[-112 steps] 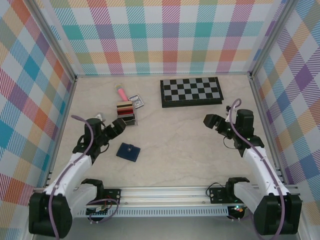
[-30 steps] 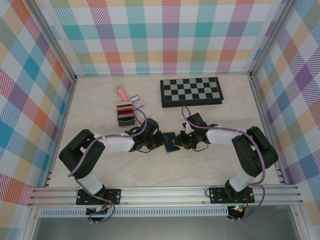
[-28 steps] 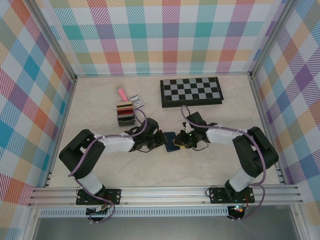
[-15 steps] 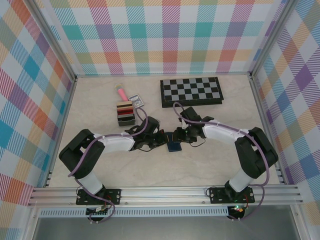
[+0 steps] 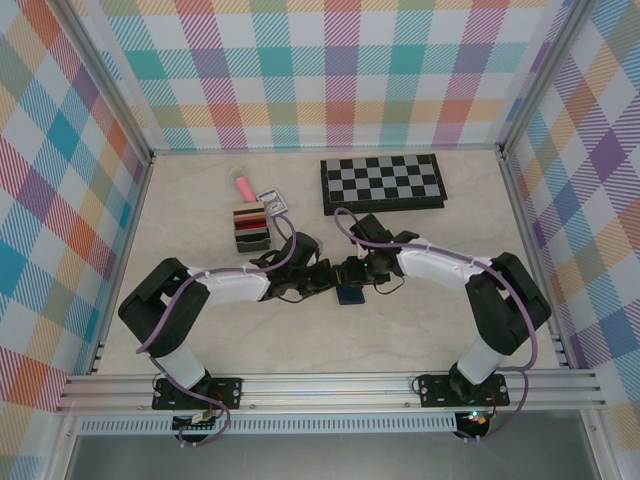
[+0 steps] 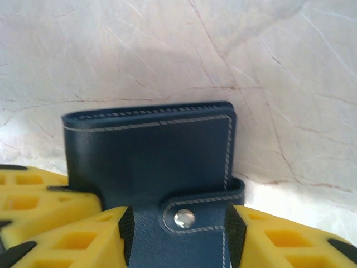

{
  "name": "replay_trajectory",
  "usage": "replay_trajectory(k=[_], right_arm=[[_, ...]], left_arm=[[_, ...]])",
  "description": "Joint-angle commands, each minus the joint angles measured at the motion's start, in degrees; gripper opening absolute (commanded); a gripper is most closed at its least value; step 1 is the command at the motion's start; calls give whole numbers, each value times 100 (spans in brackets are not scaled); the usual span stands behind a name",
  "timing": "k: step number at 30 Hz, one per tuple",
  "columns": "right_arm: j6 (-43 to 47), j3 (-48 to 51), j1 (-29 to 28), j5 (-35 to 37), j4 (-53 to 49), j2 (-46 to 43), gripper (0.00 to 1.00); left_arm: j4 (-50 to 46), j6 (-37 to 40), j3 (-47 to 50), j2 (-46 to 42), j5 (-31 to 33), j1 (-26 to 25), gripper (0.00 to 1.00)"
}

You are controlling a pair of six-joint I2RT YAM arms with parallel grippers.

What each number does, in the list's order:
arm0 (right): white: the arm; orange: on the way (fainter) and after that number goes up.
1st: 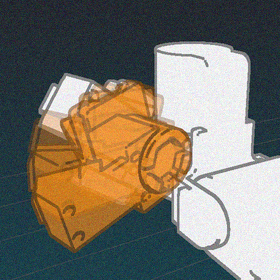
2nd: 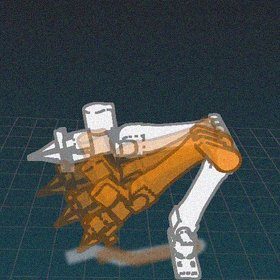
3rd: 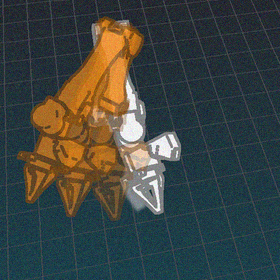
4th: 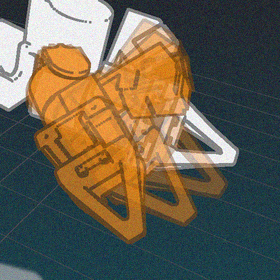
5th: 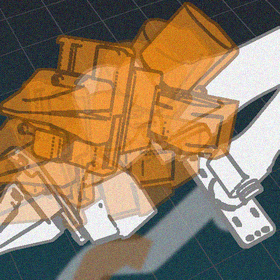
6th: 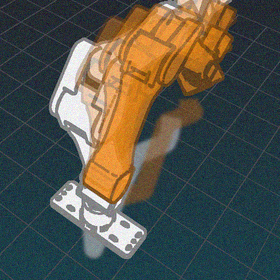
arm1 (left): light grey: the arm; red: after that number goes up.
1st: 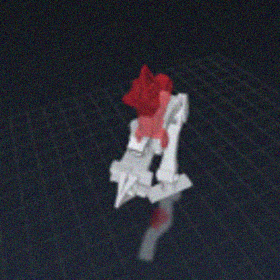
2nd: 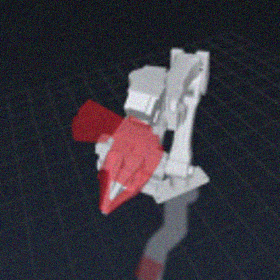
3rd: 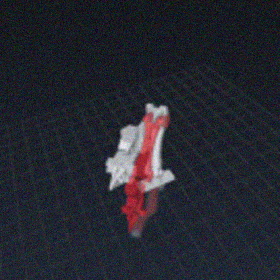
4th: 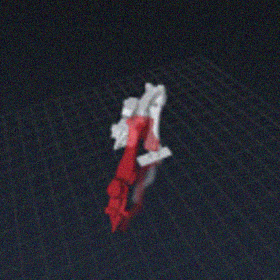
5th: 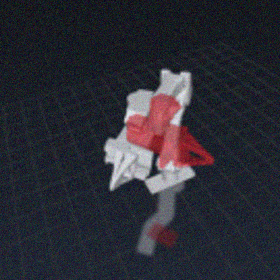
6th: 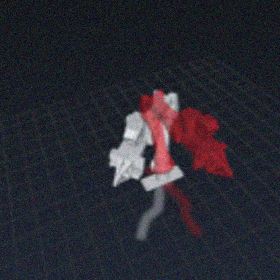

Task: Put the credit cards into the card holder
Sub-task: Open the button on the card holder.

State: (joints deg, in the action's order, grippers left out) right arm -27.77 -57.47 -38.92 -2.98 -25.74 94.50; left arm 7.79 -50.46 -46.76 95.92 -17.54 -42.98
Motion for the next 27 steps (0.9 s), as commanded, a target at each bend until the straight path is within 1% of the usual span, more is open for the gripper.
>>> replay_trajectory(k=[1, 4, 6, 9, 12, 14, 16, 17, 19, 23, 27], right_arm=[[80, -149, -55, -152, -98, 302, 49], [22, -142, -135, -156, -154, 465, 49], [0, -124, -244, 71, -293, 531, 49], [-16, -125, -449, 627, -618, 617, 47], [-130, -142, -527, 1284, -1014, 719, 41], [-205, -75, -529, 1567, -1115, 736, 34], [-262, -11, -529, 1683, -1144, 693, 28], [-281, 20, -529, 1708, -1140, 656, 23], [-308, 43, -530, 1774, -1129, 581, 18], [-329, 34, -479, 1913, -1172, 390, 13], [-343, 79, -352, 1915, -1172, 268, 11]], left_arm=[[152, 84, -118, 75, -153, 11, 0], [148, 75, -140, 94, -153, 18, 0], [123, 79, -139, 93, -131, 23, 0], [37, 60, -137, 79, -59, 27, 0], [-23, 44, -90, 22, 62, 51, 0], [14, -13, 19, -51, 166, 79, 0], [32, -92, 153, -108, 271, 126, 0], [123, -115, 259, -124, 269, 157, 0], [144, -156, 370, -130, 265, 217, 0], [131, -61, 501, -122, 209, 254, 0], [161, -11, 556, -93, 140, 256, 0]])
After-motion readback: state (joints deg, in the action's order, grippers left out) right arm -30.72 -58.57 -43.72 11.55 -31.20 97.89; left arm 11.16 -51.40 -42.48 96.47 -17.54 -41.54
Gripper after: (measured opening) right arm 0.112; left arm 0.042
